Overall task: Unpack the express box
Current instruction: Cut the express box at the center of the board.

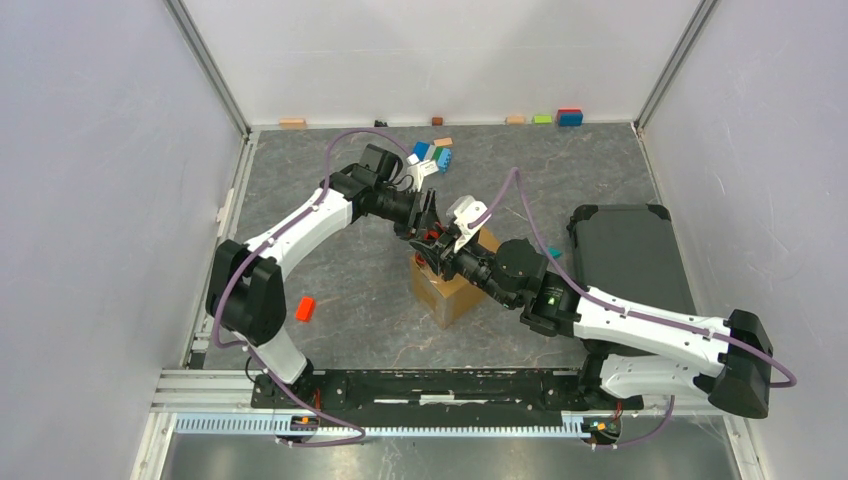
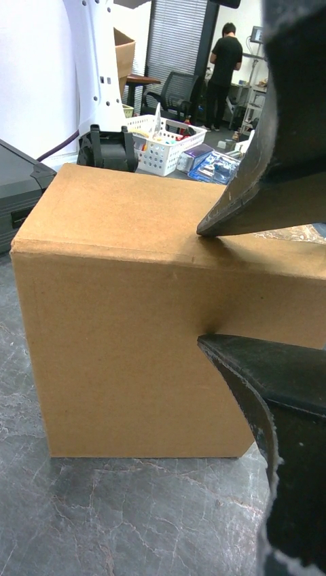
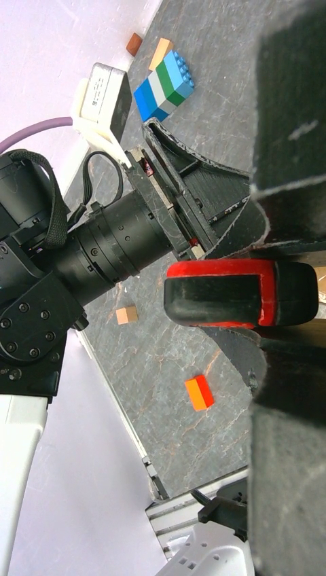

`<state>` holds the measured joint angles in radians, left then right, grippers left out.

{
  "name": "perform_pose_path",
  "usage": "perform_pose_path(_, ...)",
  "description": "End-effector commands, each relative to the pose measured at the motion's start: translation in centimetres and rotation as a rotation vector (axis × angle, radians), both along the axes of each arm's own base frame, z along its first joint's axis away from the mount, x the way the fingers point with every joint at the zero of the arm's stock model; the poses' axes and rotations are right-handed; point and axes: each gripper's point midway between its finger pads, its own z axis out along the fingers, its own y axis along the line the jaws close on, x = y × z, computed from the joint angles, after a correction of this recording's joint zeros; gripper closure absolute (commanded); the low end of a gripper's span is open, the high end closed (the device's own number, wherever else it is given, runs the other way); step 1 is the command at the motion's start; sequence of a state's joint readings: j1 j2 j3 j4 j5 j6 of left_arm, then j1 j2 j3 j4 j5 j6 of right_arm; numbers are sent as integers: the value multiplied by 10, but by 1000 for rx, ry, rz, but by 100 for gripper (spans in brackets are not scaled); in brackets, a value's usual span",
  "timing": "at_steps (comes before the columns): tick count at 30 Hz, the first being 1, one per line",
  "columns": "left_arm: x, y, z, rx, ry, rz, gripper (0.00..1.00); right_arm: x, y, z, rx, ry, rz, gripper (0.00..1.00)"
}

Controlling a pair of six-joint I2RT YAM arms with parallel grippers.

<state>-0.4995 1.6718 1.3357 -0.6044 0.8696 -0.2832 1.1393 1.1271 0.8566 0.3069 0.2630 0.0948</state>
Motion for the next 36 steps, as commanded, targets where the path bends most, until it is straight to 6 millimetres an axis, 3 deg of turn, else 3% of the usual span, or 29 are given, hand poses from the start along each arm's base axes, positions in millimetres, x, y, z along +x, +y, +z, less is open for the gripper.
perform_pose_path(1, 2, 0, -3, 13, -20, -23, 39, -2, 3, 47, 108, -68, 13, 100)
perform_pose_path(11, 2, 1, -4, 16, -20, -21, 40, -4, 3, 54, 125, -76, 24, 100)
perform_pose_path(36, 2, 1, -9, 21, -13, -26, 42, -1, 8, 36, 85, -55, 16, 100)
